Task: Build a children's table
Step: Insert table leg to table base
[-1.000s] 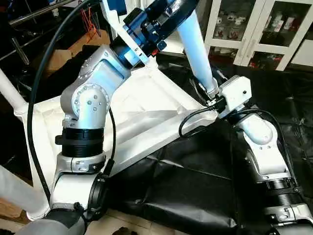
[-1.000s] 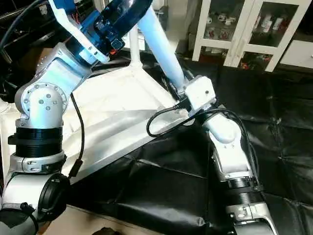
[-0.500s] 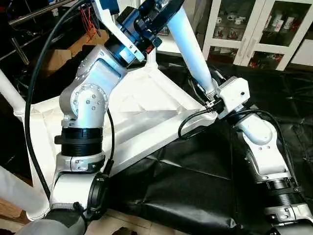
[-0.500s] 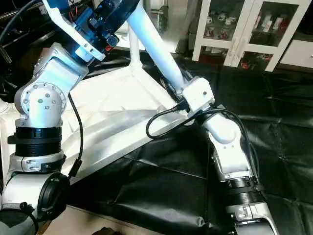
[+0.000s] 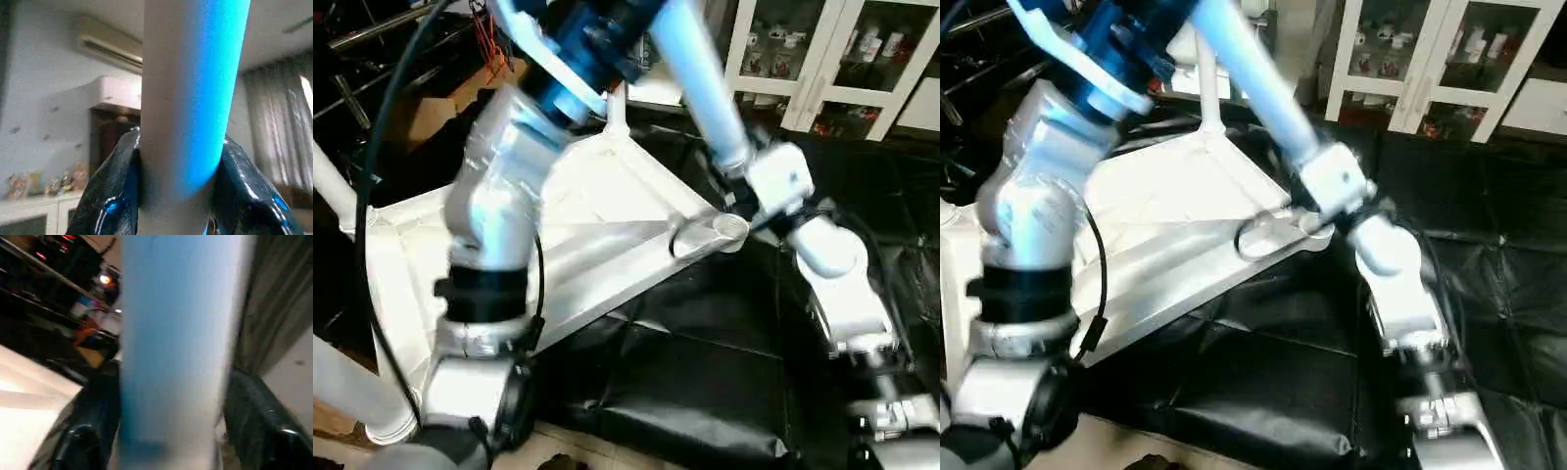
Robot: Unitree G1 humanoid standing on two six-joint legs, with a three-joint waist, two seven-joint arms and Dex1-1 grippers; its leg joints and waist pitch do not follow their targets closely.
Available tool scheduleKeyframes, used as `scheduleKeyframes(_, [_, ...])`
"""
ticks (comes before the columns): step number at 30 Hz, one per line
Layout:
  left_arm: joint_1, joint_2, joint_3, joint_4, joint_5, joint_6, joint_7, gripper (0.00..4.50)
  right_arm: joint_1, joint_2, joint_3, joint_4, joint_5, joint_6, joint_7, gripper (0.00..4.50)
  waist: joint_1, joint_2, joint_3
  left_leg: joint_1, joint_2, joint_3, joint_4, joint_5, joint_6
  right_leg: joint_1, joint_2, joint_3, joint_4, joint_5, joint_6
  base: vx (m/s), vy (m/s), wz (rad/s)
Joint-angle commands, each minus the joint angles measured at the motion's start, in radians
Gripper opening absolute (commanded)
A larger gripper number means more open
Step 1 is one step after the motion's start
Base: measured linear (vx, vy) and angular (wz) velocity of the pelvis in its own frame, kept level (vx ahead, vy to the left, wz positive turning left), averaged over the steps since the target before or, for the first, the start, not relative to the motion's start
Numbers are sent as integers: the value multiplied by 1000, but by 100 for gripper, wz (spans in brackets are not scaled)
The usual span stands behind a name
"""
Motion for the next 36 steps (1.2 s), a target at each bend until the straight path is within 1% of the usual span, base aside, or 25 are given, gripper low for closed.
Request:
scheduleKeyframes(1, [11,-4,-25,-34,30,-33,-11,166,-18,2,17,-6,-48,25,-39,328,-4,-13,-72,27,35,-12,-65,-60,58,48,-67,43,-76,121,-245,0,0,0])
scheduleKeyframes(2, [25,-9,-40,-46,33,-31,-11,165,-28,6,23,-3,-65,35,-56,340,-5,-14,-72,26,34,-12,-66,-65,55,50,-66,43,-76,122,-240,0,0,0])
scheduleKeyframes(3, [29,-11,-45,-48,34,-31,-12,164,-31,7,25,-2,-70,38,-62,353,-8,-11,-72,26,33,-12,-66,-73,49,49,-64,43,-76,119,-238,0,0,0])
scheduleKeyframes(4, [34,-12,-53,-51,41,-36,-13,164,-38,8,29,4,-83,39,-74,358,-9,-12,-72,26,32,-13,-66,-75,45,50,-64,44,-76,122,-237,0,0,0])
scheduleKeyframes(6, [41,-11,-64,-50,59,-53,-12,164,-48,11,34,13,-97,42,-88,368,-10,-11,-72,28,33,-13,-67,-81,42,49,-64,43,-76,117,-236,0,0,0])
scheduleKeyframes(7, [45,-12,-71,-47,77,-78,-9,164,-55,19,36,18,-107,52,-97,368,-11,-9,-72,28,33,-13,-67,-90,38,49,-62,43,-78,108,-235,0,0,0])
scheduleKeyframes(9, [44,-15,-70,-40,102,-123,0,164,-60,31,38,22,-109,72,-105,368,-12,-8,-72,28,35,-15,-68,-88,35,49,-64,44,-75,122,-234,0,0,0])
scheduleKeyframes(10, [44,-15,-70,-40,102,-123,0,164,-60,31,38,22,-109,72,-105,368,-12,-8,-72,28,35,-15,-68,-88,35,49,-64,44,-75,122,-234,0,0,0])
scheduleKeyframes(11, [44,-16,-69,-38,106,-130,2,164,-60,33,39,23,-109,74,-106,369,-12,-8,-73,29,35,-14,-67,-85,36,50,-63,44,-74,140,-234,0,0,0])
scheduleKeyframes(13, [36,-12,-62,-21,133,-173,7,164,-56,35,47,17,-116,79,-112,369,-11,-6,-74,28,33,-14,-66,-74,38,51,-63,44,-72,163,-234,0,0,0])
scheduleKeyframes(16, [23,-10,-53,4,148,-198,13,164,-54,37,51,16,-119,84,-117,369,-11,-6,-75,28,33,-14,-65,-70,40,53,-64,44,-71,177,-231,0,0,0])
scheduleKeyframes(19, [11,-7,-47,27,144,-210,10,164,-53,40,49,19,-123,89,-119,369,-10,-5,-77,29,32,-14,-63,-59,43,52,-63,44,-68,194,-235,0,0,0])
scheduleKeyframes(23, [4,2,-38,37,129,-212,-4,164,-53,40,49,21,-122,89,-119,369,-9,-6,-78,28,32,-14,-62,-50,47,53,-63,43,-65,212,-243,0,0,0])
scheduleKeyframes(28, [0,16,-31,38,127,-221,-7,164,-53,39,55,18,-113,82,-115,369,-9,-3,-76,31,35,-14,-65,-74,39,51,-64,43,-68,177,-243,0,0,0])
scheduleKeyframes(29, [-1,16,-32,40,127,-224,-8,164,-52,39,56,18,-113,83,-115,340,-9,-4,-76,32,34,-14,-64,-77,38,50,-64,43,-69,174,-243,0,0,0])
scheduleKeyframes(30, [0,14,-35,42,123,-222,-11,164,-54,39,56,22,-113,80,-115,332,-9,-7,-75,31,33,-13,-64,-79,37,51,-64,44,-70,169,-244,0,0,0])
scheduleKeyframes(32, [3,13,-41,39,119,-217,-15,164,-56,40,55,27,-114,78,-113,332,-7,-5,-75,31,34,-14,-65,-85,33,51,-65,44,-70,154,-241,0,0,0])
scheduleKeyframes(33, [7,15,-47,35,119,-212,-20,164,-57,40,55,29,-115,76,-111,316,-7,-6,-76,31,34,-13,-65,-81,33,51,-64,44,-69,158,-242,0,0,0])
scheduleKeyframes(34, [9,15,-51,35,119,-209,-23,164,-56,40,56,31,-115,74,-110,300,-7,-6,-76,31,34,-14,-65,-79,34,51,-65,44,-69,160,-243,0,0,0])
scheduleKeyframes(35, [10,16,-53,34,118,-208,-24,164,-56,40,57,31,-116,74,-110,300,-7,-5,-76,31,34,-13,-65,-78,34,51,-65,44,-69,162,-243,0,0,0])
scheduleKeyframes(36, [11,16,-56,34,118,-206,-25,164,-56,39,58,32,-116,73,-109,288,-7,-5,-77,31,34,-14,-64,-73,36,51,-64,44,-67,169,-242,0,0,0])
